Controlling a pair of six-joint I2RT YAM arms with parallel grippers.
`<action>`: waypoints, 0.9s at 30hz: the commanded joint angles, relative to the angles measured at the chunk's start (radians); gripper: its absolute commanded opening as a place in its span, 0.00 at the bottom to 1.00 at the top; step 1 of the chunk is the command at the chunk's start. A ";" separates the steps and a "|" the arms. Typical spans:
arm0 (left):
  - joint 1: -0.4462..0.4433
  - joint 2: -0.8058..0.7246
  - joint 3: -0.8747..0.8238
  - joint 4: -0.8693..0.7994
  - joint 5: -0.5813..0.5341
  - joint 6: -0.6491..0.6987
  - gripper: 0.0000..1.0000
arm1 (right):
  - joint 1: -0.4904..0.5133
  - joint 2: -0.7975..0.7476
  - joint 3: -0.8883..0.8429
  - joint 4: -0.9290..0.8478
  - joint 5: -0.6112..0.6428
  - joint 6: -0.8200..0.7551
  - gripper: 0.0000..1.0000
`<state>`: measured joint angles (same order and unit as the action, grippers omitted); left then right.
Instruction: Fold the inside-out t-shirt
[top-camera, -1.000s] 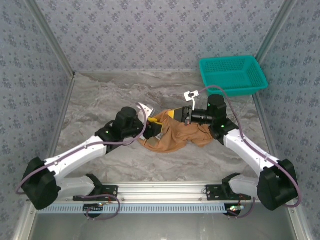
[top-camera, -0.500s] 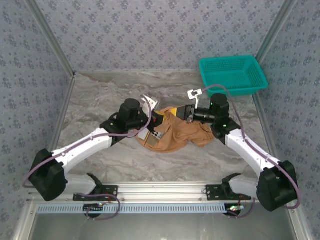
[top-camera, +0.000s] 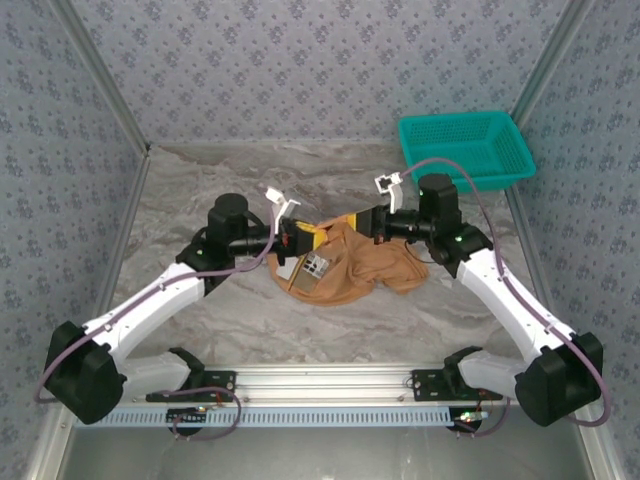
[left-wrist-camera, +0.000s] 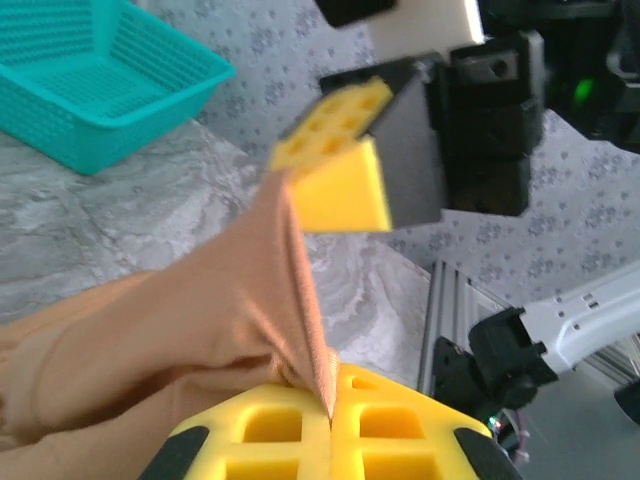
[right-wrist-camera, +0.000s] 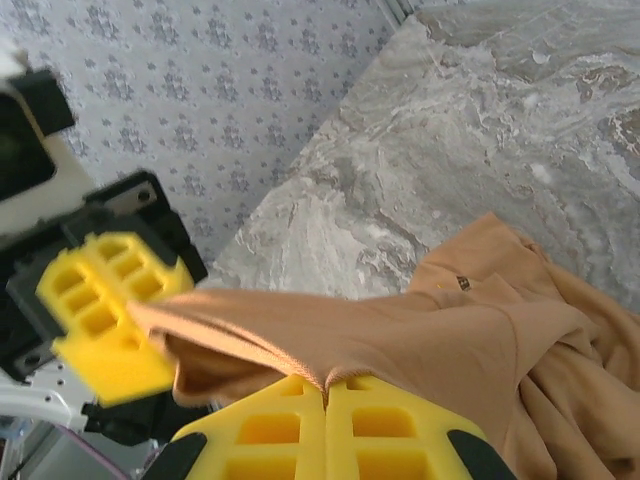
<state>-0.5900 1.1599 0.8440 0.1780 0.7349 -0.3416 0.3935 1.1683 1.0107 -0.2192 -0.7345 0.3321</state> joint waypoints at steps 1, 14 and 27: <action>0.052 -0.079 -0.018 -0.057 -0.138 -0.028 0.00 | -0.066 -0.013 0.039 -0.176 -0.007 -0.100 0.00; -0.045 0.011 0.052 -0.268 -0.471 0.069 0.44 | -0.063 -0.003 -0.082 0.234 -0.240 0.163 0.00; -0.110 0.068 0.101 -0.285 -0.423 0.180 0.61 | -0.064 0.007 -0.065 0.181 -0.246 0.129 0.00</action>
<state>-0.6979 1.2022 0.9012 -0.0963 0.2806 -0.2092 0.3298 1.1748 0.9337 -0.0334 -0.9546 0.4644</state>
